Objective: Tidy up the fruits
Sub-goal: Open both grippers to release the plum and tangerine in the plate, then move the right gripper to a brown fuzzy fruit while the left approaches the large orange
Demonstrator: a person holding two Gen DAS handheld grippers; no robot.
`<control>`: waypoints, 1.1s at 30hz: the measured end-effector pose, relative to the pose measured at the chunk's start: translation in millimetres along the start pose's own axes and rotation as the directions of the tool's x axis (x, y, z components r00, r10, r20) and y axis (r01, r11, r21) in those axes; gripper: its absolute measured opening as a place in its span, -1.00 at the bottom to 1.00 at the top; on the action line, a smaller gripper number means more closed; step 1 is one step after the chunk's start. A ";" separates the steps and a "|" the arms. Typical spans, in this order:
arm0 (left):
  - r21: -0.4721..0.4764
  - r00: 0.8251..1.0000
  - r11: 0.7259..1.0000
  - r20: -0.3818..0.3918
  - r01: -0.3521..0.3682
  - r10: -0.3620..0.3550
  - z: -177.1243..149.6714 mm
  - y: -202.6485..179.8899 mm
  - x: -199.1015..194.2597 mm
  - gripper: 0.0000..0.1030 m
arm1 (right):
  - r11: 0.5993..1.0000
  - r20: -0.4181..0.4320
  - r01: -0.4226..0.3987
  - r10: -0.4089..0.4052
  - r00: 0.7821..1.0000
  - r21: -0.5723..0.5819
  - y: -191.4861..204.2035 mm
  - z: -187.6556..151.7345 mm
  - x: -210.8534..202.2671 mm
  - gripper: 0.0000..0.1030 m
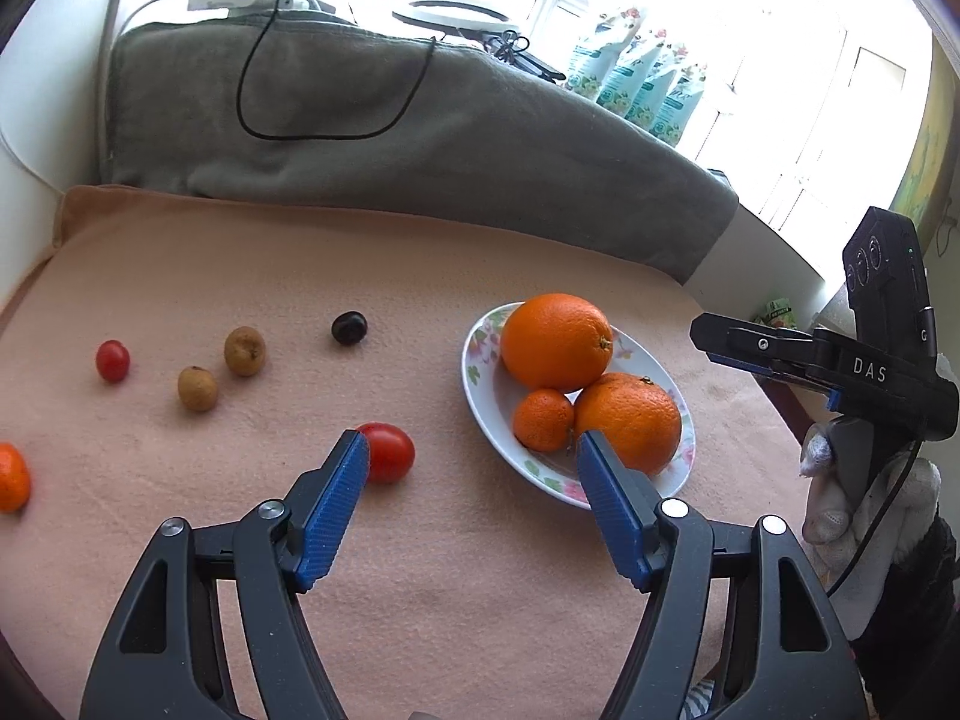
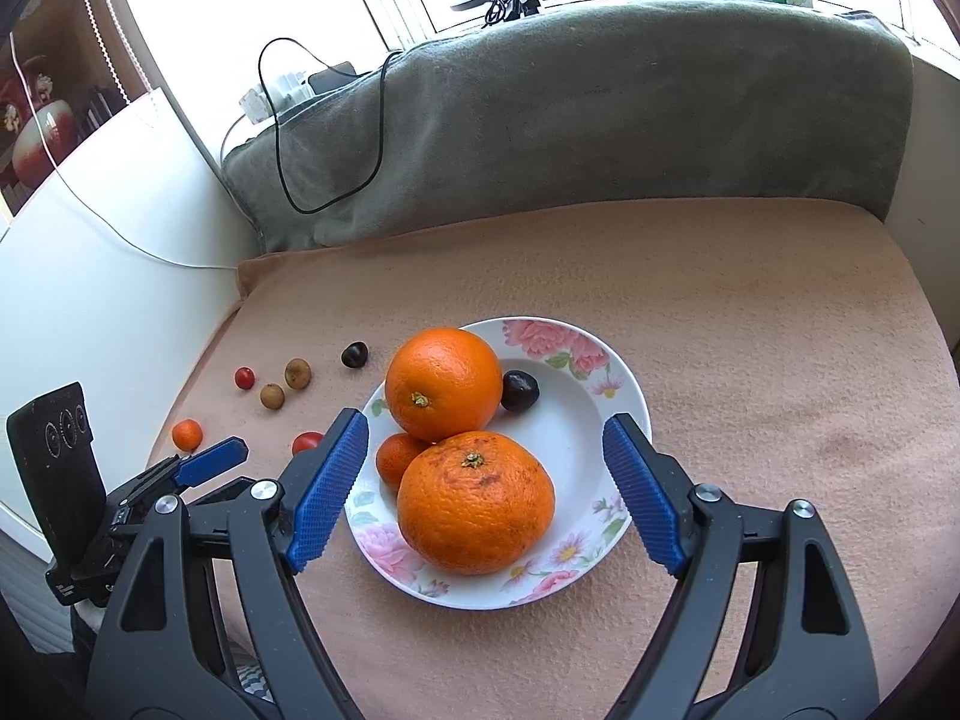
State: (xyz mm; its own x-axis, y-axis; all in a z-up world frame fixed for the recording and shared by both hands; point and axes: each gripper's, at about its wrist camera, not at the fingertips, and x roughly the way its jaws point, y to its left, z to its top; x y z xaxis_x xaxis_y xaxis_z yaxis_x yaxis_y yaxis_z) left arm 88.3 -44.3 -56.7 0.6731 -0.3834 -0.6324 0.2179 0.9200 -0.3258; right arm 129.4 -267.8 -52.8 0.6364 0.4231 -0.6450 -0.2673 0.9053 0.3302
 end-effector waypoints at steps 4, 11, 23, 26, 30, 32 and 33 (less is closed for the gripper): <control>-0.032 0.999 0.999 0.012 -0.034 0.035 -1.2 19.6 -10.4 0.39 | 1.000 0.002 -0.009 0.009 1.000 -0.015 8.5 2.3 0.6 0.62; -0.087 0.995 0.992 0.031 -0.088 0.091 -4.6 47.4 -27.0 0.39 | 0.999 -0.005 -0.029 0.029 1.000 -0.045 25.9 5.5 5.9 0.62; -0.125 0.981 0.977 0.066 -0.171 0.181 -10.3 81.2 -52.6 0.39 | 0.988 -0.021 -0.092 0.090 0.996 -0.123 69.3 18.2 21.8 0.62; -0.142 0.977 0.971 0.071 -0.190 0.202 -13.0 91.0 -58.8 0.39 | 0.983 -0.031 -0.110 0.106 0.994 -0.144 84.2 20.7 28.8 0.62; -0.166 0.970 0.963 0.082 -0.211 0.227 -15.9 104.2 -69.0 0.39 | 0.976 -0.049 -0.146 0.140 0.989 -0.164 103.8 24.9 38.5 0.62; -0.176 0.967 0.959 0.087 -0.222 0.240 -17.4 110.6 -74.2 0.39 | 0.972 -0.057 -0.157 0.149 0.987 -0.174 113.6 26.9 44.1 0.62; -0.180 0.965 0.957 0.090 -0.228 0.247 -18.1 113.5 -76.7 0.39 | 0.971 -0.064 -0.165 0.156 0.986 -0.175 117.6 28.2 47.7 0.62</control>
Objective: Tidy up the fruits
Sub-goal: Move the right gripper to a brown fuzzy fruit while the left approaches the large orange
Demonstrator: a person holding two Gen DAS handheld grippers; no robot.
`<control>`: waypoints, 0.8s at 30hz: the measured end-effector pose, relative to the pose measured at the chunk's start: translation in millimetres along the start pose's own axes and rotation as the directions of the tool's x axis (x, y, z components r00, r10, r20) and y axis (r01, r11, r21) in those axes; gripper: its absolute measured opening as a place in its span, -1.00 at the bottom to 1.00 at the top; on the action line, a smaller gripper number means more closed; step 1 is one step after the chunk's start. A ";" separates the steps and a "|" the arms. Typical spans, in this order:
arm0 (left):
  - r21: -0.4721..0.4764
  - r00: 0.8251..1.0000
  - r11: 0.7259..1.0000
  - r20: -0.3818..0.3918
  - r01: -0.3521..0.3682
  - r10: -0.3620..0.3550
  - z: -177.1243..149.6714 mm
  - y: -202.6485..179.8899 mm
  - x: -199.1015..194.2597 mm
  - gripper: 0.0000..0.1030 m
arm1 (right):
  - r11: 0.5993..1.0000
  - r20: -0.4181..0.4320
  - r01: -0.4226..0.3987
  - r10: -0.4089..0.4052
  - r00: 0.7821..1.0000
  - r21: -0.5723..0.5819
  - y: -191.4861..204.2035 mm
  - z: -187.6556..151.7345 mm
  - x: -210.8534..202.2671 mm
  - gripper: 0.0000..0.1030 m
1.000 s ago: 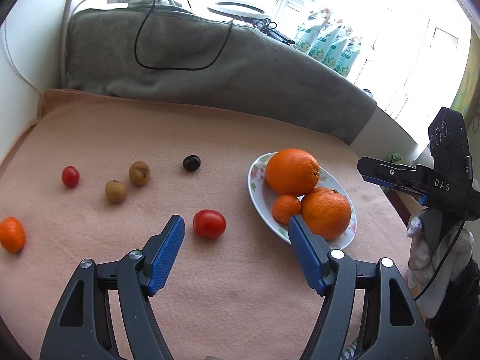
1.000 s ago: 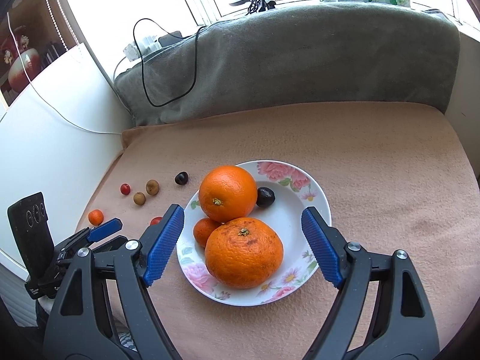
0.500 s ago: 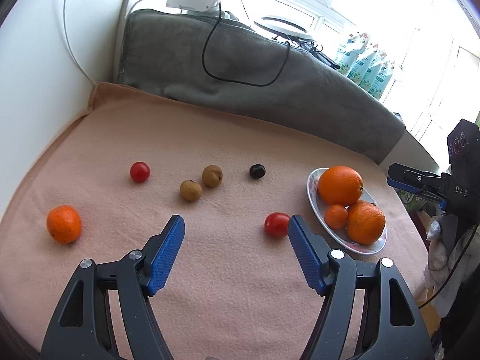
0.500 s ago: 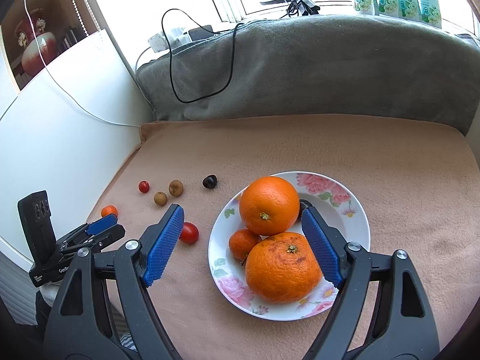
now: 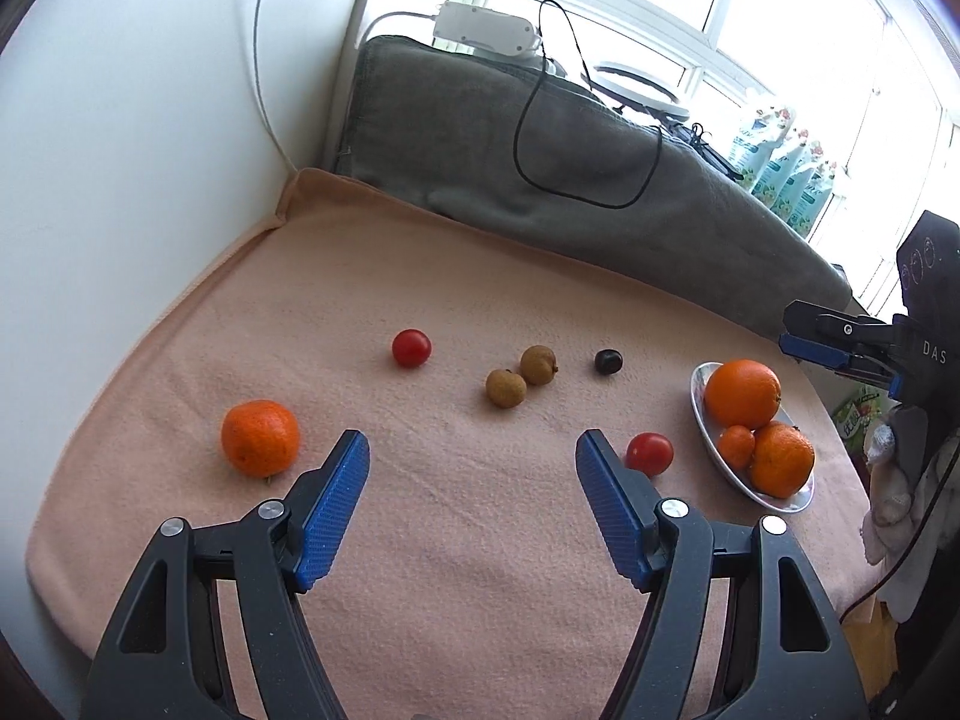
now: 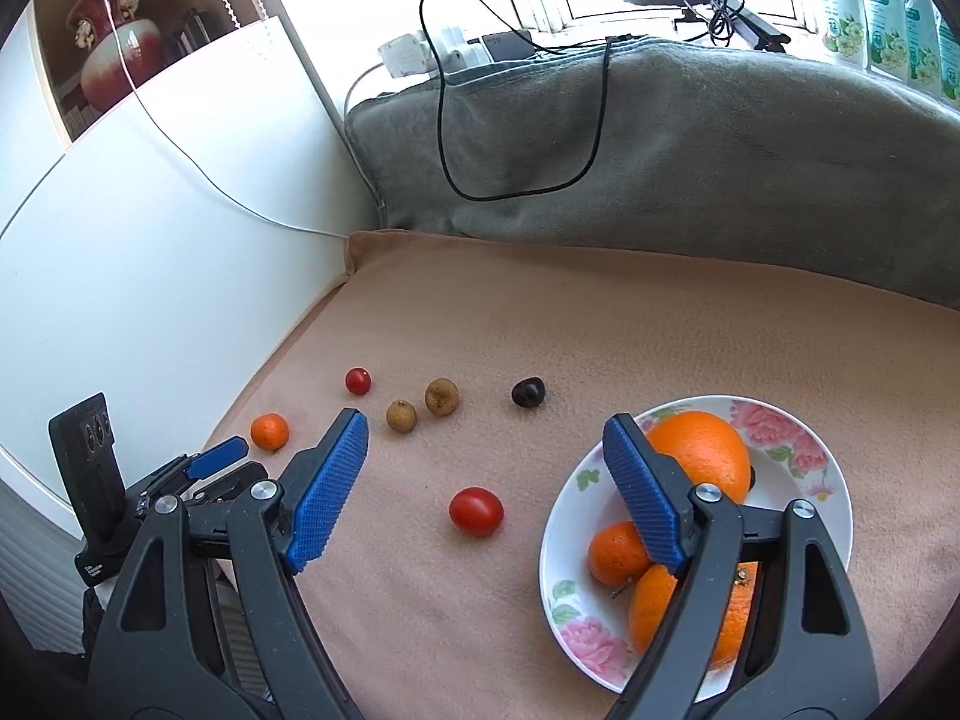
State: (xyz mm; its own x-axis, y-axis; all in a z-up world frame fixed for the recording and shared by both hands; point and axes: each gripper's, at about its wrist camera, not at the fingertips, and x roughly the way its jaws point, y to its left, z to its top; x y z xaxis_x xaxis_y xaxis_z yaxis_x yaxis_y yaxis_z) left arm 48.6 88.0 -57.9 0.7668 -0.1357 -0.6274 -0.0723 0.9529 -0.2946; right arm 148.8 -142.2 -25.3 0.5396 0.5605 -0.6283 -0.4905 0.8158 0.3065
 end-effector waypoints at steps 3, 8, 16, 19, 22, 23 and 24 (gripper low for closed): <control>-0.012 1.000 1.000 0.014 -0.019 0.019 0.4 10.3 -5.3 0.39 | 1.000 -0.021 -0.024 0.024 0.999 0.006 7.4 5.5 13.7 0.62; -0.035 0.997 0.997 0.036 -0.065 0.066 -0.8 27.8 -11.7 0.39 | 0.998 -0.068 -0.061 0.063 0.996 0.033 14.5 13.2 39.6 0.41; -0.072 0.991 0.989 0.025 -0.132 0.134 -2.7 55.4 -3.8 0.38 | 0.995 -0.160 -0.075 0.085 0.983 0.066 20.9 20.5 83.2 0.04; -0.086 0.990 0.987 0.012 -0.137 0.138 -4.0 62.9 2.3 0.38 | 0.996 -0.194 -0.066 0.077 0.978 0.061 25.2 20.1 99.5 0.03; -0.096 0.991 0.986 0.002 -0.134 0.135 -5.4 67.1 6.6 0.38 | 0.998 -0.225 -0.052 0.061 0.972 0.046 29.5 20.4 115.4 -0.04; -0.098 0.991 0.986 0.000 -0.135 0.136 -5.6 68.5 8.0 0.38 | 0.998 -0.236 -0.046 0.056 0.970 0.046 30.1 20.9 121.2 -0.05; -0.100 0.990 0.985 -0.003 -0.138 0.138 -5.9 70.1 9.3 0.38 | 0.998 -0.248 -0.041 0.053 0.967 0.050 30.2 21.3 126.8 -0.07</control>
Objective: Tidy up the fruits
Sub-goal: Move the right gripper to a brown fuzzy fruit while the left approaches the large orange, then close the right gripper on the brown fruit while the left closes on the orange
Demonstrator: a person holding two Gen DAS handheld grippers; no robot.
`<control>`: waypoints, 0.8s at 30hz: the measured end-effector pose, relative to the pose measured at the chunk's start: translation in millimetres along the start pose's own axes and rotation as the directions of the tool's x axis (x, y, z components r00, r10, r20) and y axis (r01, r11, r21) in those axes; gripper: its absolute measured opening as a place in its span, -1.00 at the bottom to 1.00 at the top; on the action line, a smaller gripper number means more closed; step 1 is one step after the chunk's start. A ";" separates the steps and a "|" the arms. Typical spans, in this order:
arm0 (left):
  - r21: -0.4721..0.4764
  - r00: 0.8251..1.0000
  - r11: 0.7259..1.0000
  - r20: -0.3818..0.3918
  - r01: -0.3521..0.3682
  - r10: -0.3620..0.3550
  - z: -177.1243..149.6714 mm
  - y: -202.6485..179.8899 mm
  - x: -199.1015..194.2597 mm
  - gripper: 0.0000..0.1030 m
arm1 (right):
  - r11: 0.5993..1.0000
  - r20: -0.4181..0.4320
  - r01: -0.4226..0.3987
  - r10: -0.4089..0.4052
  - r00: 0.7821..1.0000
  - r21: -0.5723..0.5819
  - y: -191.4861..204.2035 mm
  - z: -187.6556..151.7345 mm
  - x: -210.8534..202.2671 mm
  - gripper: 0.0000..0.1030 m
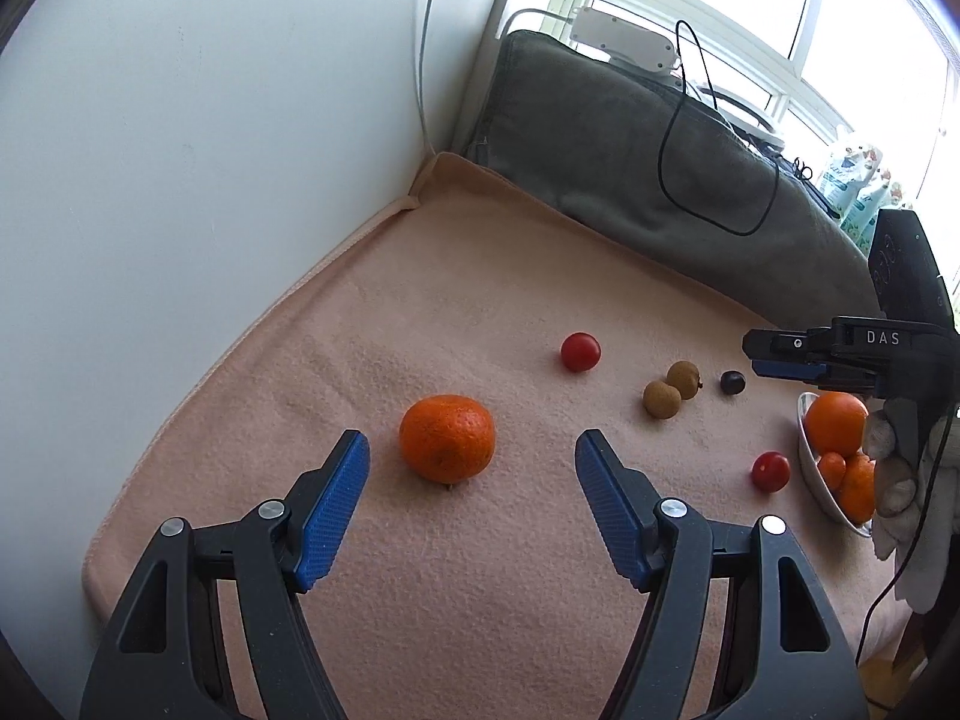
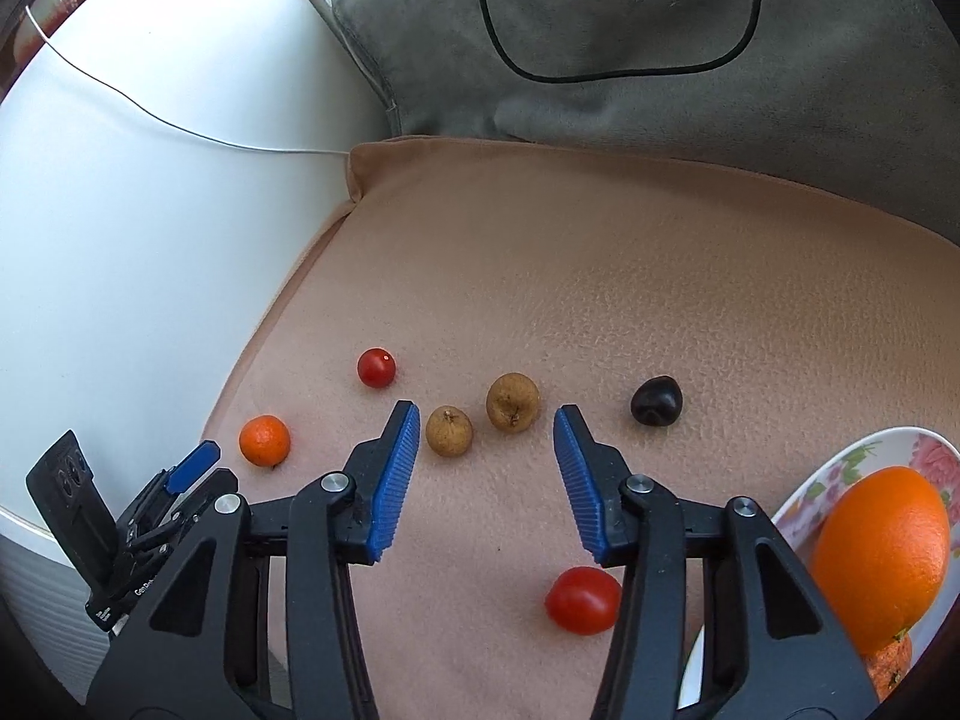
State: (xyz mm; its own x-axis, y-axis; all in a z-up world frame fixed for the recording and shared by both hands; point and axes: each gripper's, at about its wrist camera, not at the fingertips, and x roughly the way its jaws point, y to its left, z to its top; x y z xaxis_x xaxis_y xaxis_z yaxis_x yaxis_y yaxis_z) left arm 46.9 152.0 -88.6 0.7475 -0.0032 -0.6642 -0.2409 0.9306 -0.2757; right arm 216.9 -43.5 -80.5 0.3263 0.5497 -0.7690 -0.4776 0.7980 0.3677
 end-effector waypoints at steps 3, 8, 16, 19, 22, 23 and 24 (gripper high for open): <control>-0.008 1.000 1.000 -0.007 0.006 -0.006 -0.8 1.7 3.7 0.36 | 1.000 -0.029 -0.005 0.005 1.000 0.019 -2.6 4.6 14.7 -0.08; -0.018 1.000 1.000 -0.021 0.008 -0.008 -0.9 6.0 9.5 0.35 | 0.999 -0.065 0.009 -0.006 0.998 0.043 -8.6 9.4 35.8 -0.16; -0.016 0.999 1.000 -0.038 0.014 -0.015 0.7 5.4 20.1 0.25 | 0.998 -0.086 0.032 -0.027 0.996 0.048 -11.1 13.3 51.0 -0.17; -0.018 0.999 1.000 -0.043 0.011 -0.012 0.8 5.8 24.1 0.25 | 0.998 -0.089 0.042 -0.038 0.995 0.040 -9.9 13.1 52.3 -0.18; -0.019 0.999 1.000 -0.050 0.009 -0.010 0.7 6.7 27.8 0.24 | 0.998 -0.092 0.051 -0.047 0.995 0.034 -8.8 14.7 56.6 -0.22; -0.019 0.999 1.000 -0.052 0.005 -0.006 0.5 7.3 28.7 0.22 | 0.998 -0.094 0.052 -0.049 0.994 0.035 -9.0 14.9 57.7 -0.24; -0.021 0.999 1.000 -0.054 0.000 -0.002 0.4 8.2 29.8 0.20 | 0.998 -0.095 0.053 -0.050 0.994 0.036 -8.7 15.6 58.4 -0.28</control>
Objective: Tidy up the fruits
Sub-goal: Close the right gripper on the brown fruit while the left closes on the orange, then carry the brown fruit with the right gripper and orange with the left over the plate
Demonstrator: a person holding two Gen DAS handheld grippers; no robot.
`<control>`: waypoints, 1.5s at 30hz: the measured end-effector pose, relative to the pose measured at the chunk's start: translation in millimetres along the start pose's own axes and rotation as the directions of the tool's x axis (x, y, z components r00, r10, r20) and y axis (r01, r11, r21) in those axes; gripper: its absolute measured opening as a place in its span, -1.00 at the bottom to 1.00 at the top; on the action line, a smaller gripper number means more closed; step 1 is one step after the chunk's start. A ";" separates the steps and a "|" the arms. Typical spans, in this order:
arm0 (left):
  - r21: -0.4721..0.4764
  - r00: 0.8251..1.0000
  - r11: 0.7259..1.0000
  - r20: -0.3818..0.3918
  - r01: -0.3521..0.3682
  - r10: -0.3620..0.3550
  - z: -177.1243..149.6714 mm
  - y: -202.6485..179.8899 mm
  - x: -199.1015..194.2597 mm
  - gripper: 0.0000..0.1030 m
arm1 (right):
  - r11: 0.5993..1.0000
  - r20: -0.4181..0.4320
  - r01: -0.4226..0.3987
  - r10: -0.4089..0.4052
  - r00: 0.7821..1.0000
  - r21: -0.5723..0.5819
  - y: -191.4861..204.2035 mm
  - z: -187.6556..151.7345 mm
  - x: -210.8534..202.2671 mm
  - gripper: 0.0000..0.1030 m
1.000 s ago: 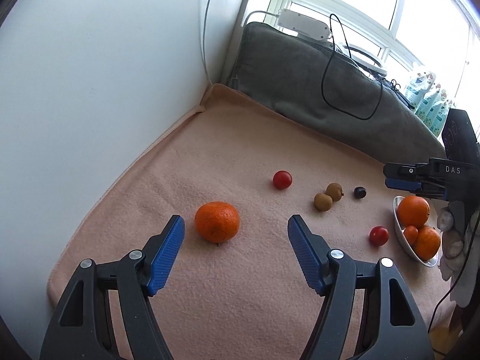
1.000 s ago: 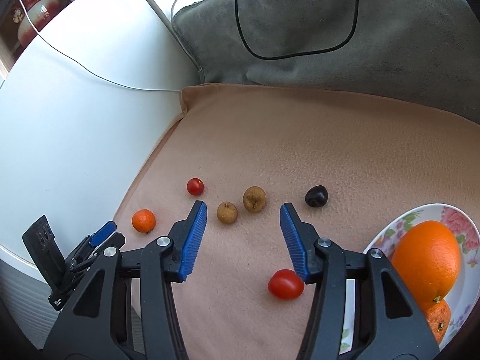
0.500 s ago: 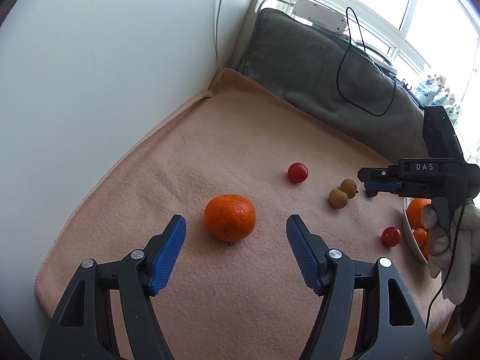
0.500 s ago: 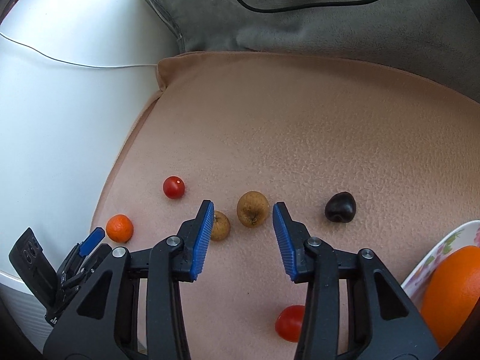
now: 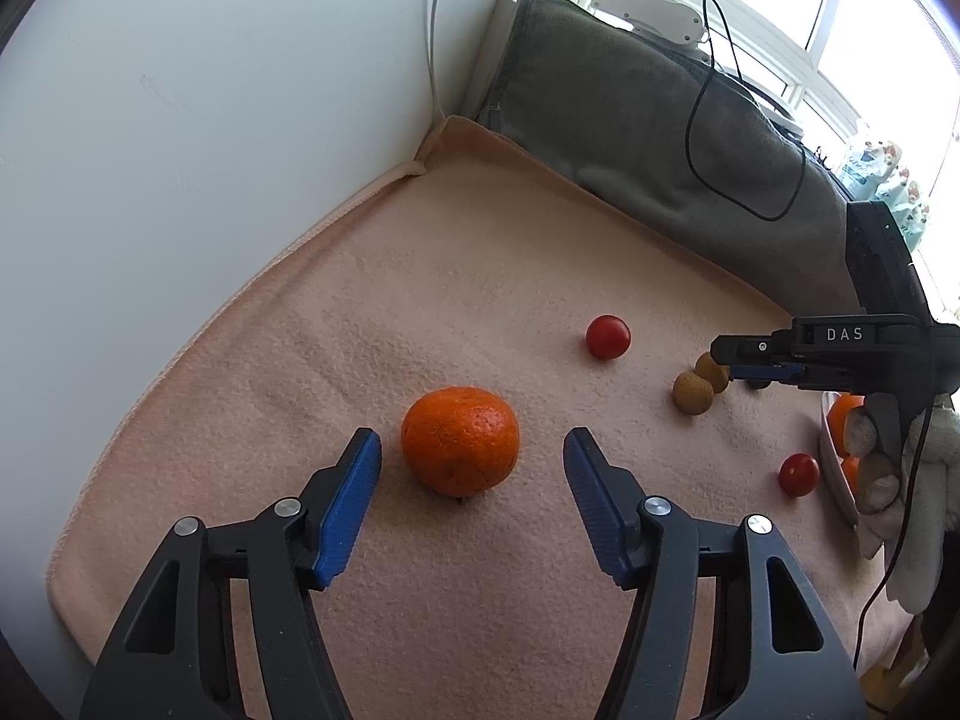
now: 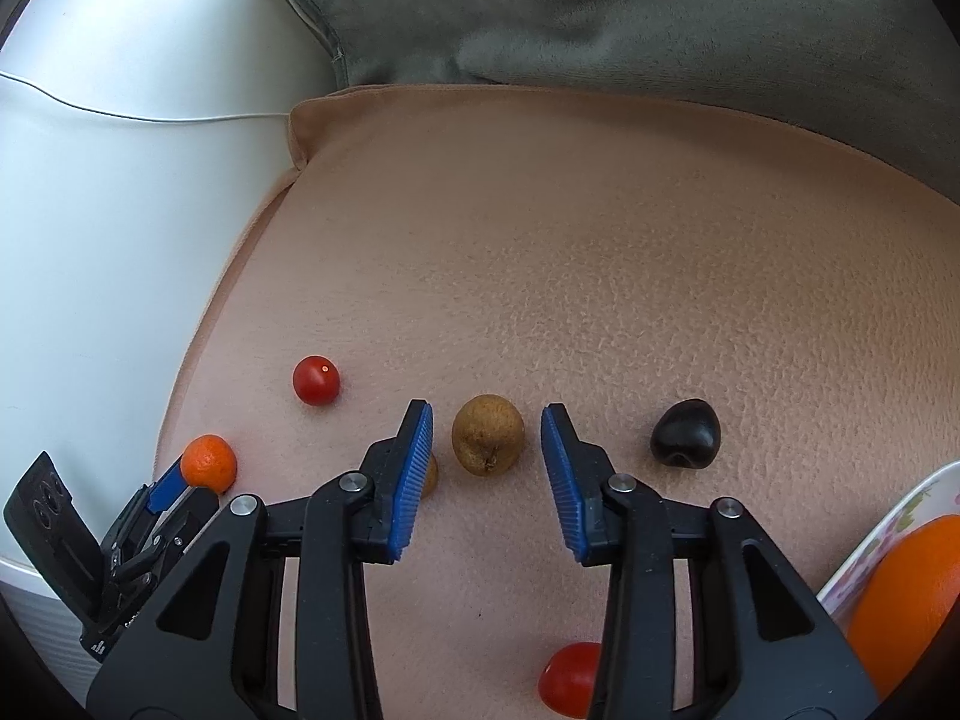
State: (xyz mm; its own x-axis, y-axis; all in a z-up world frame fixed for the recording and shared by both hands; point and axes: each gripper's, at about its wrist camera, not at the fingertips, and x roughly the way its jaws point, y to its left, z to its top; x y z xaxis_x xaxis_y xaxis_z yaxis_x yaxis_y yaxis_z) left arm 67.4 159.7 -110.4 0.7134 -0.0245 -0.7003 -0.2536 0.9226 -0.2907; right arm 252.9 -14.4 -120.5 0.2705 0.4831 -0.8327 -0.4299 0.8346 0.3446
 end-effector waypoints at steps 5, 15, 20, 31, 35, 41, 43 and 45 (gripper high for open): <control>-0.006 1.000 1.000 -0.005 -0.003 0.003 1.6 2.3 2.8 0.15 | 1.000 -0.011 0.012 -0.012 1.000 -0.004 1.0 1.5 1.9 -0.29; -0.017 1.000 1.000 -0.006 0.000 0.000 2.5 3.8 7.8 -0.22 | 1.000 -0.013 0.007 -0.007 1.000 -0.010 3.5 2.6 2.7 -0.46; -0.011 1.000 1.000 0.006 -0.007 0.007 2.0 0.8 7.2 -0.23 | 1.000 -0.005 0.007 -0.007 1.000 -0.013 4.7 2.3 -0.5 -0.46; -0.012 0.999 1.000 0.034 0.016 -0.016 0.9 -3.4 -7.2 -0.24 | 1.000 0.038 -0.013 0.014 0.999 -0.017 2.8 -8.4 -21.8 -0.47; -0.001 0.998 1.000 0.047 0.031 -0.031 1.8 -12.1 -15.4 -0.24 | 0.999 0.063 -0.027 0.029 0.998 -0.019 1.9 -14.0 -34.9 -0.47; 0.023 0.996 0.998 0.063 0.059 -0.060 4.2 -27.6 -23.5 -0.24 | 0.999 0.111 -0.037 0.041 0.993 -0.037 2.7 -27.4 -60.0 -0.47; 0.031 0.995 0.997 0.066 0.070 -0.072 4.0 -32.6 -26.4 -0.24 | 0.998 0.128 -0.039 0.044 0.991 -0.041 2.0 -33.3 -69.0 -0.47; 0.041 0.994 0.996 0.069 0.083 -0.085 4.1 -39.4 -28.3 -0.24 | 0.998 0.144 -0.044 0.049 0.988 -0.040 1.0 -38.9 -78.5 -0.47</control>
State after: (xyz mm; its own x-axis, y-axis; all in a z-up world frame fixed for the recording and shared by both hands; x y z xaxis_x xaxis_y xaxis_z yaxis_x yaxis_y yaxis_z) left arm 59.9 125.6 -76.4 0.7758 -0.0765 -0.6263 -0.1667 0.9325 -0.3203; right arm 197.7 -61.9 -71.6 0.3700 0.5564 -0.7440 -0.4754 0.8014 0.3629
